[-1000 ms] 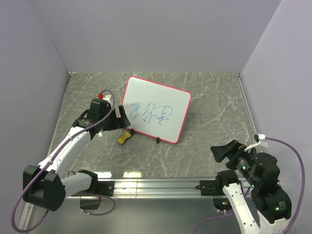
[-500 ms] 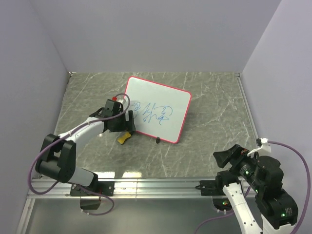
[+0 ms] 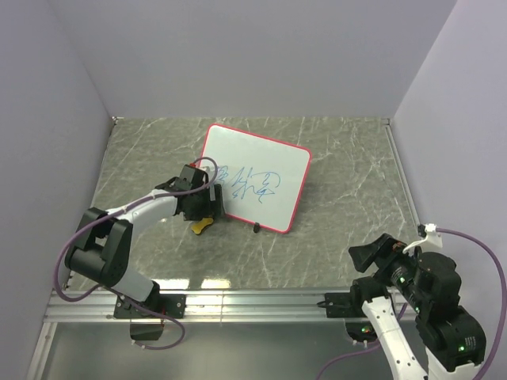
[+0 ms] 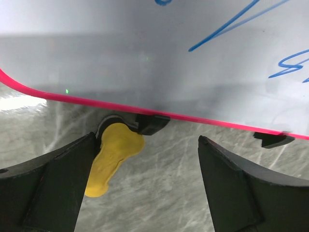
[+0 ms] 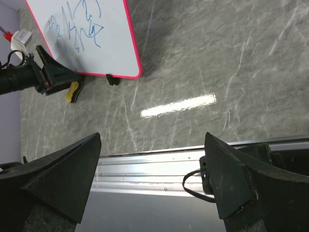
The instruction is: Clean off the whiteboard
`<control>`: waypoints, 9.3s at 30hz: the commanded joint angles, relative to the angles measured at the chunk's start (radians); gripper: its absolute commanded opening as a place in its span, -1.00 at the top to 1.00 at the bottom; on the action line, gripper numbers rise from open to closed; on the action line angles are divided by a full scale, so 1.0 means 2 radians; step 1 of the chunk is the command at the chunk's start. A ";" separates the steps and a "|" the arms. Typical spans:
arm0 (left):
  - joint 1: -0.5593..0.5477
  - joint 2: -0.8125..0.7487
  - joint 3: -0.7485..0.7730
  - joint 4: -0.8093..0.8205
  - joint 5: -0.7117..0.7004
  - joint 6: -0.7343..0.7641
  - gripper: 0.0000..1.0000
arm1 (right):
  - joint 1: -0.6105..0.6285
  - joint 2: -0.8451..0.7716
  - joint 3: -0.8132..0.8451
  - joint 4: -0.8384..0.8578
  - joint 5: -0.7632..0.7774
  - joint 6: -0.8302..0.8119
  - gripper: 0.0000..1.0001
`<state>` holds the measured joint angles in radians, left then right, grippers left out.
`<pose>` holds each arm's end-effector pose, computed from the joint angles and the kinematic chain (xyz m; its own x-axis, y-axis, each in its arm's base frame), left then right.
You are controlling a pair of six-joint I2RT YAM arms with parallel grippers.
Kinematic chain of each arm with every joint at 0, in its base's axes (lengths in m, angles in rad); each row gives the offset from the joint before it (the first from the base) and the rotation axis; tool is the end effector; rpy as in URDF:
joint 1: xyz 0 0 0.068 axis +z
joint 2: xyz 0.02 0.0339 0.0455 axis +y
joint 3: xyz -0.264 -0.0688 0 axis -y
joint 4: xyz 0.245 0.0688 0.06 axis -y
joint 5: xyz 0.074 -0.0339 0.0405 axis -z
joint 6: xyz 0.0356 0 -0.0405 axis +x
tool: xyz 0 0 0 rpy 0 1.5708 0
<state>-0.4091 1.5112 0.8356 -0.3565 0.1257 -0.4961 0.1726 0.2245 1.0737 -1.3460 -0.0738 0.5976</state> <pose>0.2634 -0.1191 0.1768 -0.9085 -0.1208 -0.3999 0.0241 0.9405 -0.3388 -0.0244 -0.0016 0.3436 -0.5205 0.4789 -0.7070 0.0698 0.8490 0.5237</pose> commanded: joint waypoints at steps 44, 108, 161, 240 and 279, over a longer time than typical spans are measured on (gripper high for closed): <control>-0.108 0.029 -0.003 -0.102 -0.107 -0.129 0.80 | 0.003 0.023 -0.038 0.071 -0.028 -0.055 -0.88; -0.248 0.008 0.313 -0.145 -0.160 0.016 0.99 | -0.038 0.717 0.120 0.560 -0.235 -0.039 -0.87; -0.021 0.101 0.059 0.118 -0.140 -0.024 0.99 | 0.009 0.695 0.017 0.524 -0.300 -0.095 1.00; 0.014 0.218 0.270 0.067 0.060 0.029 0.99 | 0.009 0.744 0.045 0.496 -0.292 -0.112 1.00; -0.026 0.300 0.463 -0.067 -0.001 0.102 0.99 | 0.013 0.754 0.038 0.496 -0.296 -0.117 1.00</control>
<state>-0.4751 2.0258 1.7271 -0.4538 0.1394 -0.2520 0.1631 1.6928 1.1706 -0.2878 -0.7776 0.4122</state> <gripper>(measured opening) 0.078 0.218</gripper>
